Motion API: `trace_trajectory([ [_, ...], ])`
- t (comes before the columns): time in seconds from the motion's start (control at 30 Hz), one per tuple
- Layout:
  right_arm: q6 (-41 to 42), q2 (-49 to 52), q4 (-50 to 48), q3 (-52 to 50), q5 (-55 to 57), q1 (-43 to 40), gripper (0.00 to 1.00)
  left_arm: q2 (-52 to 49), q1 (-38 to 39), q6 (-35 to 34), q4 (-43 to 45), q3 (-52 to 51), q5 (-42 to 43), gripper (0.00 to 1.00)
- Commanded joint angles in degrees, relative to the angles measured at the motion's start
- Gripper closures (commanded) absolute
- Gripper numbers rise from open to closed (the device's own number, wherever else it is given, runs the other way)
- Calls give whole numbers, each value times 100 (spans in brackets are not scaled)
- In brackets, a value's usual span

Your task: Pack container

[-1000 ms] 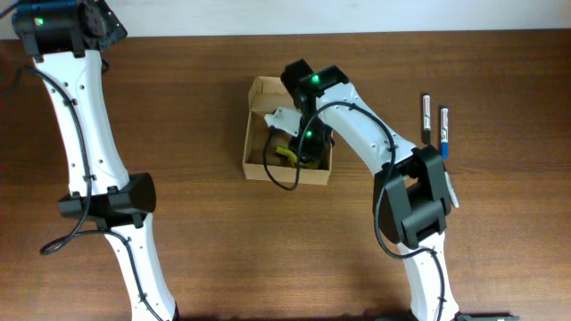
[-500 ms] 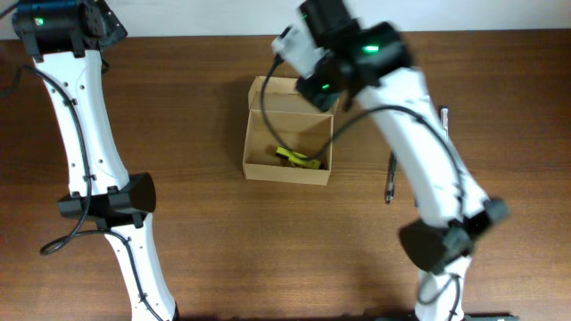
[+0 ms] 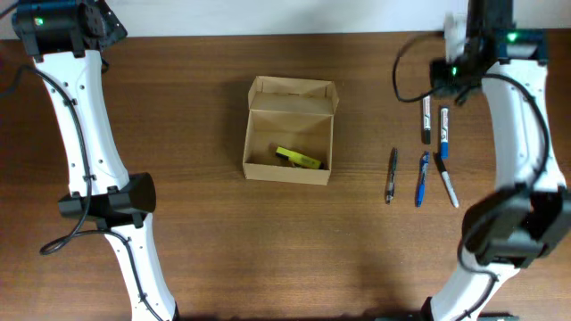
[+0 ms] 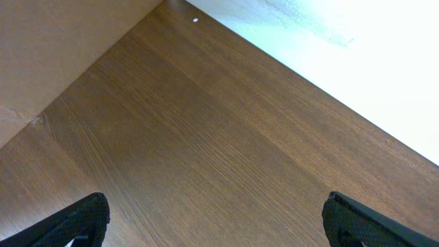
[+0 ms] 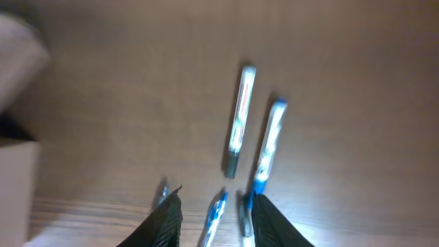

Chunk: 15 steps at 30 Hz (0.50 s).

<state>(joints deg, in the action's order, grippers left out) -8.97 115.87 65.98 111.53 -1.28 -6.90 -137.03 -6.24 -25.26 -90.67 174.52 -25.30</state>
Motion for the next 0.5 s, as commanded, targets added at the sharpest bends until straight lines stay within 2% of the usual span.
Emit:
trace_trajectory([
  [0.0, 354, 308, -151, -608, -452, -70, 67, 195, -20, 50, -7, -28, -2, 0],
  [0.33, 352, 1119, -754, -861, -409, -175, 65, 195, -20, 52, -9, -26, -2, 0],
  [0.47, 350, 1202, -942, -861, -409, -267, 60, 195, -20, 50, -7, -26, 0, 0],
])
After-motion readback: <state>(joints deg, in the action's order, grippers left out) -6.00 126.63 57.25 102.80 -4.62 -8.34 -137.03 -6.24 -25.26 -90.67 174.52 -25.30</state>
